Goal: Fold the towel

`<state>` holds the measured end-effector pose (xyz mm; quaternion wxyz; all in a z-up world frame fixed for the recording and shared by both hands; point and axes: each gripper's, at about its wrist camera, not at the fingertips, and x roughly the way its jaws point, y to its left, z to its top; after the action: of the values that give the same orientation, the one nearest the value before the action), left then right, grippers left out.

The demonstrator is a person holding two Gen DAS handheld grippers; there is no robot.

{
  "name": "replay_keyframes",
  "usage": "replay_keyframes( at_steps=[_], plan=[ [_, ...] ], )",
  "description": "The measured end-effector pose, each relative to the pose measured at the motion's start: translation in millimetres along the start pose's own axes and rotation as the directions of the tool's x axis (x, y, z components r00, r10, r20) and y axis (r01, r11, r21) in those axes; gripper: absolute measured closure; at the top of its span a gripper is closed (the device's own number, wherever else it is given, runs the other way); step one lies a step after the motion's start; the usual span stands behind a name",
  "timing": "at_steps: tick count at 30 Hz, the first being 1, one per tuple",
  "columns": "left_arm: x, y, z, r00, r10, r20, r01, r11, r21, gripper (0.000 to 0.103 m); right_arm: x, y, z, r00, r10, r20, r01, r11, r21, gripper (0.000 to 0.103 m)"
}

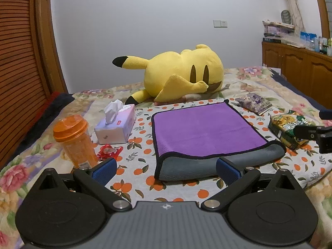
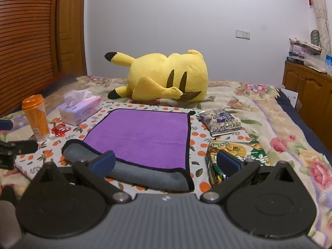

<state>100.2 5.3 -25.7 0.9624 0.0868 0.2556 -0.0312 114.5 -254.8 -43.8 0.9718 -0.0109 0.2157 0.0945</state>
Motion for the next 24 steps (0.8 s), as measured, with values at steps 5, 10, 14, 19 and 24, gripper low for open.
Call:
replay_keyframes(
  at_steps=[5,10,14,19,24],
  plan=[
    [12,2,3,1.0,-0.007,-0.012,0.007,1.0,0.002,0.0,13,-2,2,1.0,0.012,-0.023,-0.012,1.0,-0.004,0.0],
    [26,6,7,1.0,-0.015,-0.018,0.015,1.0,-0.002,0.0,24,-1,4,0.999,0.025,-0.046,-0.026,0.999,-0.022,0.0],
    [38,10,8,0.999,-0.017,-0.029,0.017,1.0,-0.003,0.0,34,-2,6,0.998,0.033,-0.057,-0.034,0.999,-0.026,0.0],
    [52,15,8,0.999,-0.019,-0.047,0.019,1.0,-0.006,0.001,45,-5,7,0.996,0.045,-0.078,-0.046,0.999,-0.014,0.0],
    [64,21,10,0.998,-0.032,-0.054,0.031,0.999,-0.017,0.005,54,-8,8,0.994,0.055,-0.093,-0.056,0.998,-0.01,0.0]
  ],
)
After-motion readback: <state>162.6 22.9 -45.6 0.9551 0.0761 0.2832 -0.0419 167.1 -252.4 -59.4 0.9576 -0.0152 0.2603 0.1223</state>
